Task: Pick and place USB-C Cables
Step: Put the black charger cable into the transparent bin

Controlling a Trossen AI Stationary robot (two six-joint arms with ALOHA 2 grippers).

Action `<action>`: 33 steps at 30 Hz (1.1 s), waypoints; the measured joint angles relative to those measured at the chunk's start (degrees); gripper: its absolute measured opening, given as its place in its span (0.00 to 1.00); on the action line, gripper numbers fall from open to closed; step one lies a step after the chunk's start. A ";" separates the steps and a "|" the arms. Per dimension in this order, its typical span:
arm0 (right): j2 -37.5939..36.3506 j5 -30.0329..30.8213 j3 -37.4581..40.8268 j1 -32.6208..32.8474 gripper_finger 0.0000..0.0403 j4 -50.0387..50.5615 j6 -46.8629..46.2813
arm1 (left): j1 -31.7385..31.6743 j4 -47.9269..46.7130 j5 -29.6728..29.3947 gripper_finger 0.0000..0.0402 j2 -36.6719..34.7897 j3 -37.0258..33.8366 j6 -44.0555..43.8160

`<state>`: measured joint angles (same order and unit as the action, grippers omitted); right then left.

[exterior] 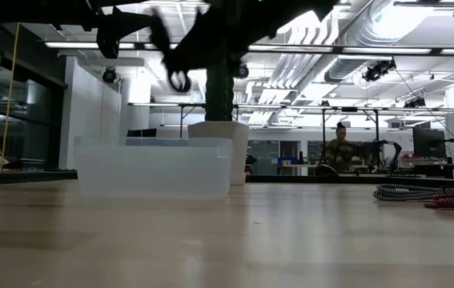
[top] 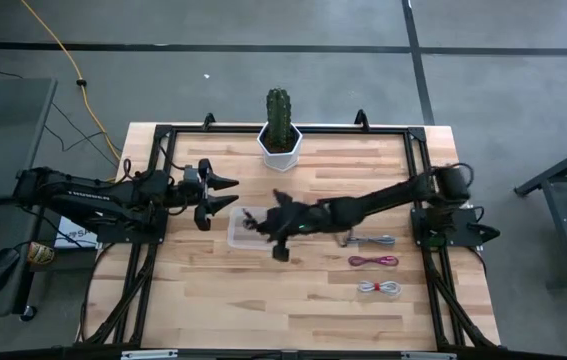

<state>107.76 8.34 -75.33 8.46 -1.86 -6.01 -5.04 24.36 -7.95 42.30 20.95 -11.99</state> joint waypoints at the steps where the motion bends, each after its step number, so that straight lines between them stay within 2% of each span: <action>1: 1.80 -0.02 -2.10 0.01 0.01 2.72 -0.06 | 0.00 -0.01 0.02 0.47 0.00 0.00 0.01; 7: 9.94 -0.56 -12.08 -0.05 0.01 16.12 -0.14 | 0.00 -0.07 0.03 0.47 0.00 0.00 0.00; 10: 12.00 -2.74 -14.87 -0.06 0.01 18.55 -0.14 | 0.00 -0.09 0.03 0.47 0.00 0.00 0.00; 16: 12.66 -4.93 -15.74 -0.01 0.01 21.53 -2.38 | 0.00 -0.11 0.05 0.47 0.00 0.00 0.00; 20: 12.66 -1.43 -15.74 -0.08 0.01 23.55 -4.22 | 0.00 -0.11 0.07 0.47 0.00 0.00 0.00; 29: 13.51 -0.76 -15.74 -1.43 0.03 28.80 -11.62 | -0.02 -0.11 0.16 0.47 -0.02 0.00 -0.01; 33: 15.88 -1.12 -15.74 -2.41 0.04 28.97 -11.68 | -0.02 -0.11 0.16 0.47 -0.02 0.00 -0.98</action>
<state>123.64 7.21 -91.07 6.05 27.11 -17.69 -5.06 24.25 -7.79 42.28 20.95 -12.97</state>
